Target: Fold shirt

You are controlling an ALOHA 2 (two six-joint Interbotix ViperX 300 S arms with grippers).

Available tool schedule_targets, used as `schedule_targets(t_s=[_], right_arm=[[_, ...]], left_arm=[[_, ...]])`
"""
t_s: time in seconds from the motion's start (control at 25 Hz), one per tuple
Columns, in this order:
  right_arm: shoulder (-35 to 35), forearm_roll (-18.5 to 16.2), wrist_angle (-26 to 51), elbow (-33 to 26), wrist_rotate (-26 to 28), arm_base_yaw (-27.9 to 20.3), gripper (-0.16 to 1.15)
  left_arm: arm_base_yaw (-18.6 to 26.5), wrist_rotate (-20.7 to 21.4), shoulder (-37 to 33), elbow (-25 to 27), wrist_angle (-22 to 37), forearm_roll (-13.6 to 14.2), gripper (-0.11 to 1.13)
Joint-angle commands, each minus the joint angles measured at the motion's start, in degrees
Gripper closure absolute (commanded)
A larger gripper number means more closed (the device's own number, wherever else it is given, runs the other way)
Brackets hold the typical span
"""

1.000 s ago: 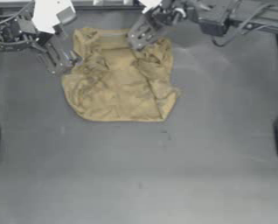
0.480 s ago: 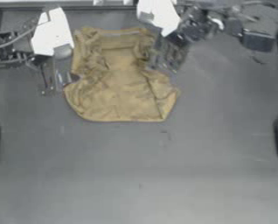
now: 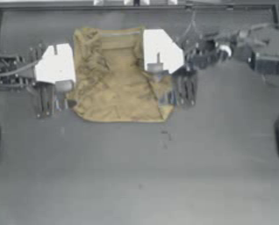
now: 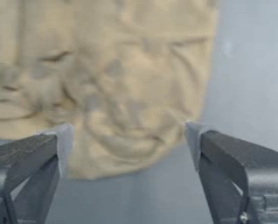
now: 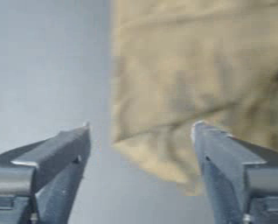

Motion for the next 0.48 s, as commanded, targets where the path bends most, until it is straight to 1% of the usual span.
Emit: schedule_targets(t_s=[0.04,0.16,0.32,0.48], right_arm=[[-1.4,-0.1,-0.4,0.6,0.3,0.6,0.00],[-0.8,-0.1,-0.5,1.1,0.4,0.8,0.00],[1.4,-0.7,-0.6,1.0,0.8,1.1,0.00],[3.7,-0.9,-0.9,0.6,1.0,1.1,0.00]], left_arm=[[-0.4,0.1,2.0,0.2,-1.8,-0.2,-0.01],[-0.4,0.5,4.4,0.6,-3.4,0.1,-0.01],[-0.3,2.2,6.3,1.6,-4.7,0.0,-0.01],[0.2,2.5,9.0,1.8,-5.6,0.0,-0.01]])
